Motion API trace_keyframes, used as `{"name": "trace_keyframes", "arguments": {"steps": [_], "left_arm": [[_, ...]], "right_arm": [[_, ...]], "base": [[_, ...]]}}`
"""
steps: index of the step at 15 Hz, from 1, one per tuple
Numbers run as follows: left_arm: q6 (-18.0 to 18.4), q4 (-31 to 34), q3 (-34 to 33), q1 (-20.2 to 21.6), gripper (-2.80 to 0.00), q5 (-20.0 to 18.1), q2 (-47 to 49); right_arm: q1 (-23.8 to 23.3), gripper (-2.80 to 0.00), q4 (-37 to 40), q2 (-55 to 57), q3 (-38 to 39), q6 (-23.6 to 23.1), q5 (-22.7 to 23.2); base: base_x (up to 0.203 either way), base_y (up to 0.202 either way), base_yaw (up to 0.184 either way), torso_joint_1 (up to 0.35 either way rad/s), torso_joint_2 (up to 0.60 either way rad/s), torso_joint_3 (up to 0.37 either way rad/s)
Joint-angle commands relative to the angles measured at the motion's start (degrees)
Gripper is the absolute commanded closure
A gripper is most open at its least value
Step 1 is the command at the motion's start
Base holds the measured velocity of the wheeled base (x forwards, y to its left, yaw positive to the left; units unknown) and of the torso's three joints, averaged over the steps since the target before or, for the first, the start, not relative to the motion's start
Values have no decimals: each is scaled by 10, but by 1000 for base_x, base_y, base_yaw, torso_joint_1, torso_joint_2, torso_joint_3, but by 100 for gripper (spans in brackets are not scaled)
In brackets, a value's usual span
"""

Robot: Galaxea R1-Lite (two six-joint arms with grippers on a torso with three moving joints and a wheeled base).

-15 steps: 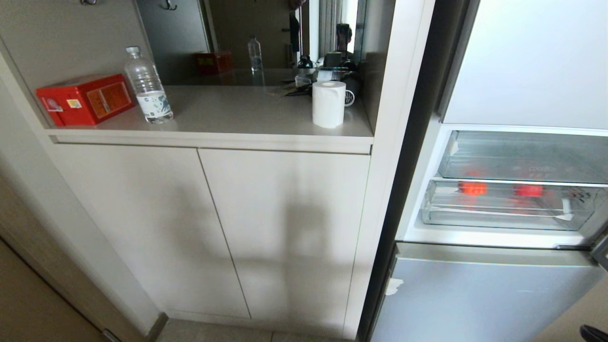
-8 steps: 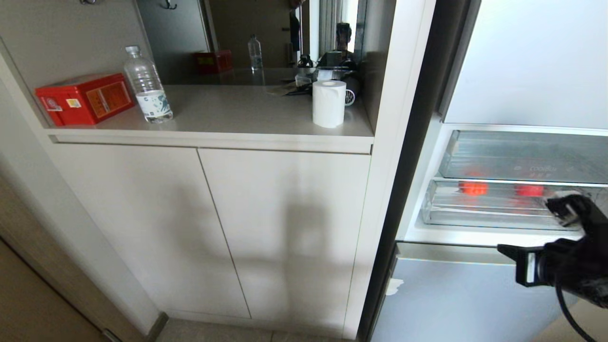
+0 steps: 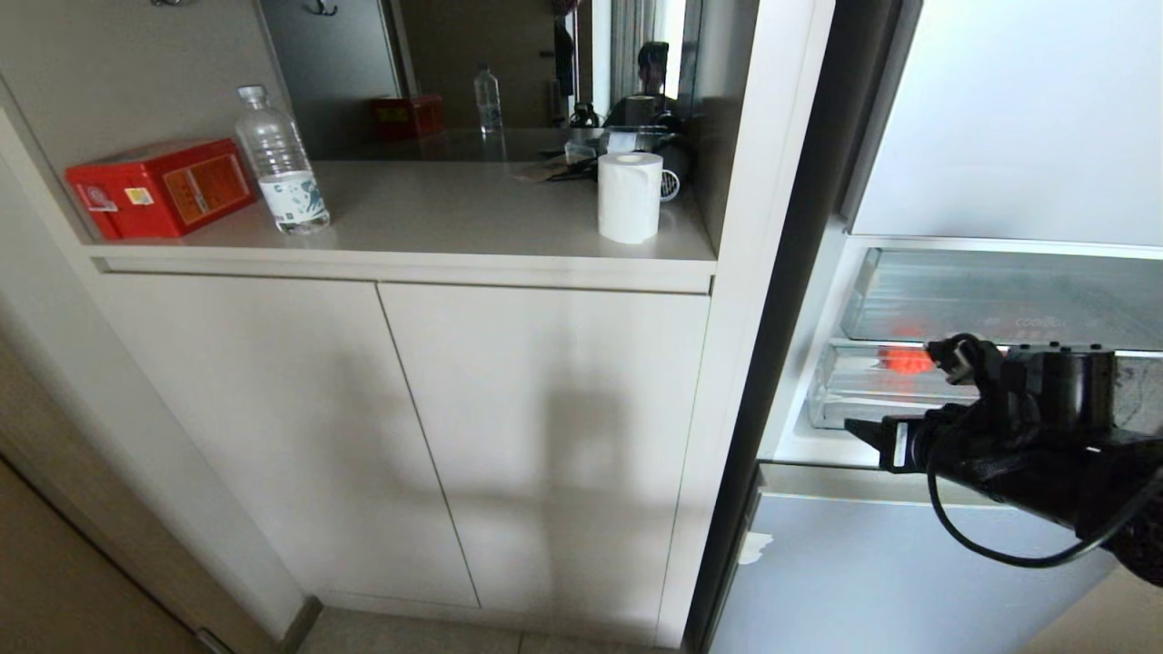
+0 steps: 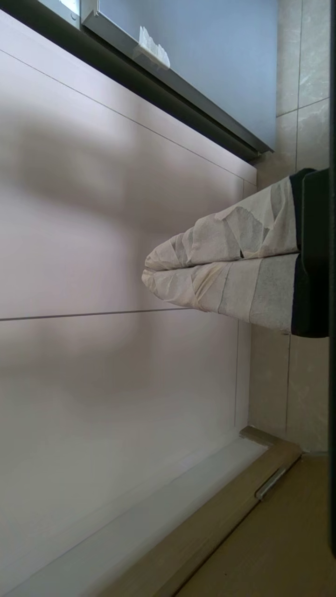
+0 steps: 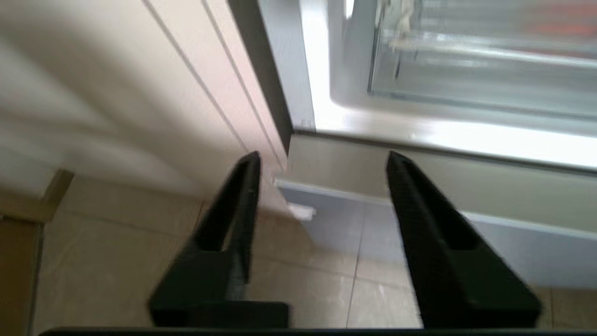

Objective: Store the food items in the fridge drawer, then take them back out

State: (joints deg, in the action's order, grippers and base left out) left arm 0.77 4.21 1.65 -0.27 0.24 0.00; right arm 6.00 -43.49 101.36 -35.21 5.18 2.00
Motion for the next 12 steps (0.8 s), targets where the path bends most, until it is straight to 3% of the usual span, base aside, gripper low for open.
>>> {"name": "trace_keyframes", "arguments": {"steps": [1, 6, 12], "left_arm": [[0, 0, 0, 0, 0, 0, 0], [0, 0, 0, 0, 0, 0, 0], [0, 0, 0, 0, 0, 0, 0]], "right_arm": [[-5, -280, -55, 54, -1, 0, -17], [-21, -280, -190, 130, 5, 0, -40], [-26, -280, -274, 214, -33, -2, -40]], "base": [[0, 0, 0, 0, 0, 0], [0, 0, 0, 0, 0, 0], [0, 0, 0, 0, 0, 0]]}}
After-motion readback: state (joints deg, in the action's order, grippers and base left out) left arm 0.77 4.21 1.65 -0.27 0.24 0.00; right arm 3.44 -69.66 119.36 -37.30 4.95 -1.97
